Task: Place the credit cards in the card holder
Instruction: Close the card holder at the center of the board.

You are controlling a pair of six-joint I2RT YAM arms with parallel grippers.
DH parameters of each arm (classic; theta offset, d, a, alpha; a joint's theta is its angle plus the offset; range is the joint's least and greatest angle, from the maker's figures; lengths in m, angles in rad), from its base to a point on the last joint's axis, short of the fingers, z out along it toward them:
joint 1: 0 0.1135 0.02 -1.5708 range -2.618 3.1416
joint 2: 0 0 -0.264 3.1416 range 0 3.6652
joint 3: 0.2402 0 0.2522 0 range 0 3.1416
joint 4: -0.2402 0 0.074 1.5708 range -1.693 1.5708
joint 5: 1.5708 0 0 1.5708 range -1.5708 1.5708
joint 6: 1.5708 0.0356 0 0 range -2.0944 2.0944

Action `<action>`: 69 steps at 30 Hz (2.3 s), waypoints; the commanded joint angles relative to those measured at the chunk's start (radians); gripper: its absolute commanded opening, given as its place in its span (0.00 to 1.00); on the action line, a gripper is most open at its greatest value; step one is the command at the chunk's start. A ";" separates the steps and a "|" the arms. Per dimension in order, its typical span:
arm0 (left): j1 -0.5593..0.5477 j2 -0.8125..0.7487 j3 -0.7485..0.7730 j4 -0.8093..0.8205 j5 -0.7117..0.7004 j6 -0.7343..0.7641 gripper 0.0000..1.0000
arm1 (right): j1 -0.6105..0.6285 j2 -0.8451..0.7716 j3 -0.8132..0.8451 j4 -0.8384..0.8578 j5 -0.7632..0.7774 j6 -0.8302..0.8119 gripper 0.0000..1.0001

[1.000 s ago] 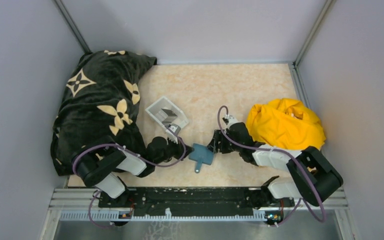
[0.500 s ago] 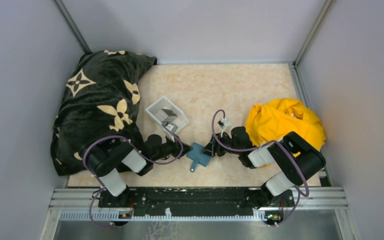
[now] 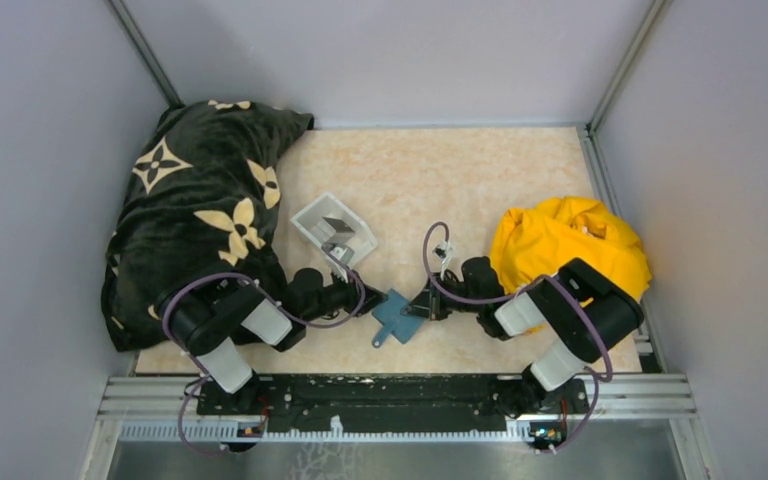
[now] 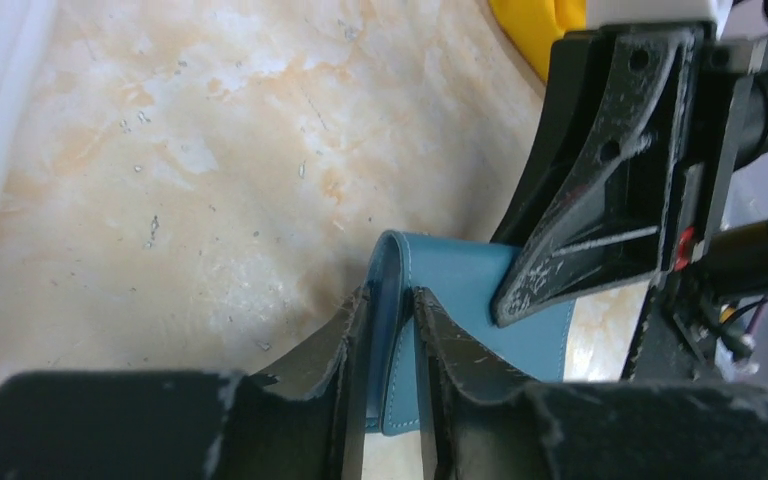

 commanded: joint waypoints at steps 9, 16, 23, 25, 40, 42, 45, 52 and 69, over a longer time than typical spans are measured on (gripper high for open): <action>-0.006 -0.376 0.141 -0.556 -0.220 -0.130 0.49 | 0.020 -0.455 0.234 -0.740 0.337 -0.234 0.00; -0.035 -0.452 0.203 -0.735 -0.279 -0.187 0.49 | 0.072 -0.550 0.371 -1.005 0.717 -0.349 0.00; -0.043 -0.504 0.169 -0.811 -0.335 -0.232 0.49 | 0.318 -0.407 0.479 -1.122 1.215 -0.415 0.00; -0.044 -0.520 0.159 -0.832 -0.353 -0.245 0.49 | 0.379 -0.321 0.515 -1.152 1.339 -0.400 0.00; -0.045 -0.688 0.031 -0.930 -0.458 -0.323 0.49 | 0.647 0.119 0.734 -1.322 1.503 -0.148 0.23; -0.044 -0.701 0.026 -0.944 -0.464 -0.325 0.49 | 0.678 0.146 0.762 -1.339 1.502 -0.123 0.34; -0.045 -0.712 0.017 -0.951 -0.468 -0.327 0.49 | 0.712 0.165 0.801 -1.373 1.503 -0.095 0.44; -0.047 -0.686 0.018 -0.934 -0.461 -0.329 0.49 | 0.734 0.070 0.798 -1.398 1.481 -0.056 0.56; -0.230 -0.536 0.114 -0.864 -0.503 -0.299 0.85 | 0.481 -0.459 0.478 -1.149 1.258 -0.150 0.52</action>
